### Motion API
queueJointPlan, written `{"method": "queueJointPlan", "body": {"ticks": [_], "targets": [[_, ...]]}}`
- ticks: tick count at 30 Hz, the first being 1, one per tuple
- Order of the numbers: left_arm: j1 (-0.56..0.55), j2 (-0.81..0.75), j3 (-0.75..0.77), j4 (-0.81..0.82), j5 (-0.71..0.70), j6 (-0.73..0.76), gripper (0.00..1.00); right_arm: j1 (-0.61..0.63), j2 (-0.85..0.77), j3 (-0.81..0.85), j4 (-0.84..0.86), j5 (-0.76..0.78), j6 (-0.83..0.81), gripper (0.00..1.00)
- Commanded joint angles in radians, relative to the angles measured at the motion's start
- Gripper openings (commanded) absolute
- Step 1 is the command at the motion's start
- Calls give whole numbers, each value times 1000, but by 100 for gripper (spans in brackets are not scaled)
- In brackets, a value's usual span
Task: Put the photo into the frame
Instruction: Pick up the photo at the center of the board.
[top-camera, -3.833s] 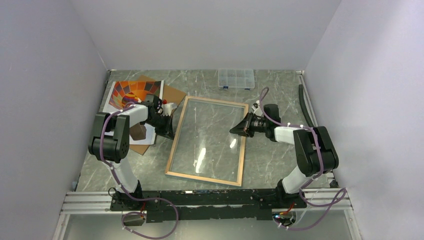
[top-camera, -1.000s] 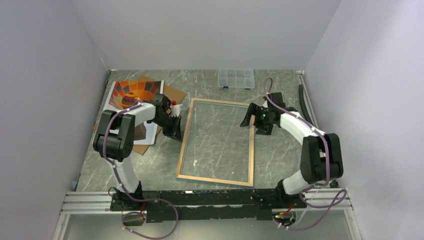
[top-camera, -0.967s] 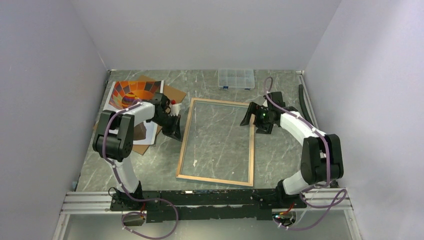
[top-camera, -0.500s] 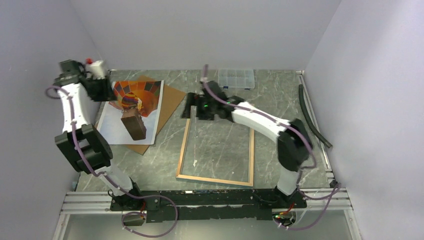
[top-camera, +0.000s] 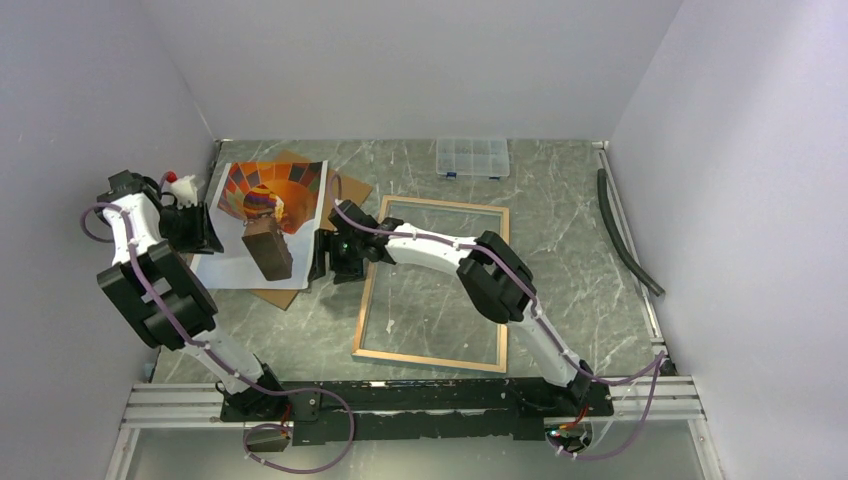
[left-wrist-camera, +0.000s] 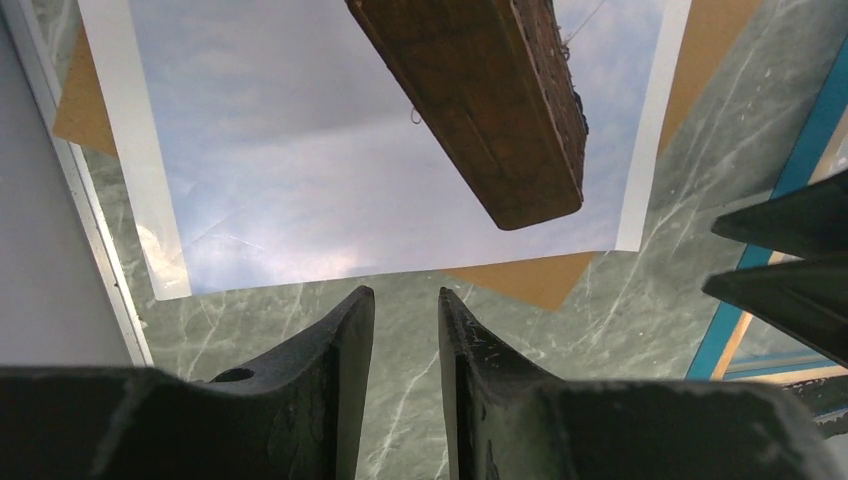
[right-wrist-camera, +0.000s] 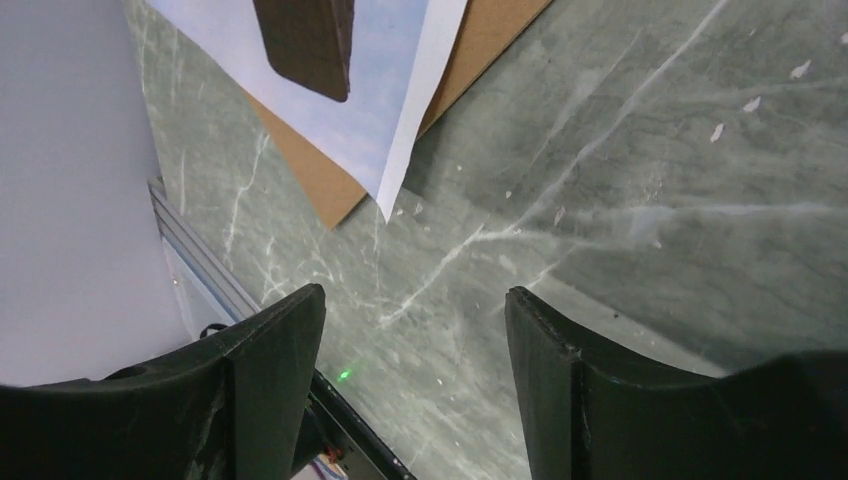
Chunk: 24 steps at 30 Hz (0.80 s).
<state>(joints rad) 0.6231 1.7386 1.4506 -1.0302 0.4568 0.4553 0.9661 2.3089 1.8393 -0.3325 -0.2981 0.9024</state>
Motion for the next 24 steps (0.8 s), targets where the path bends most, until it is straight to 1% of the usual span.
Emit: {"method": "queueJointPlan", "body": {"ticks": [1, 10, 14, 19, 21, 24], "targets": [[10, -82, -9, -11, 61, 41, 36, 2, 40, 72, 47, -20, 68, 69], [22, -82, -51, 3, 70, 55, 35, 9, 139, 132, 119, -11, 150, 61], [31, -77, -61, 10, 75, 61, 35, 14, 192, 190, 108, -13, 170, 59], [45, -66, -58, 12, 84, 68, 34, 24, 223, 208, 107, -7, 198, 49], [51, -62, -54, 13, 87, 71, 34, 26, 226, 205, 105, -2, 206, 47], [57, -60, -54, 15, 92, 73, 34, 29, 219, 189, 115, 11, 218, 40]]}}
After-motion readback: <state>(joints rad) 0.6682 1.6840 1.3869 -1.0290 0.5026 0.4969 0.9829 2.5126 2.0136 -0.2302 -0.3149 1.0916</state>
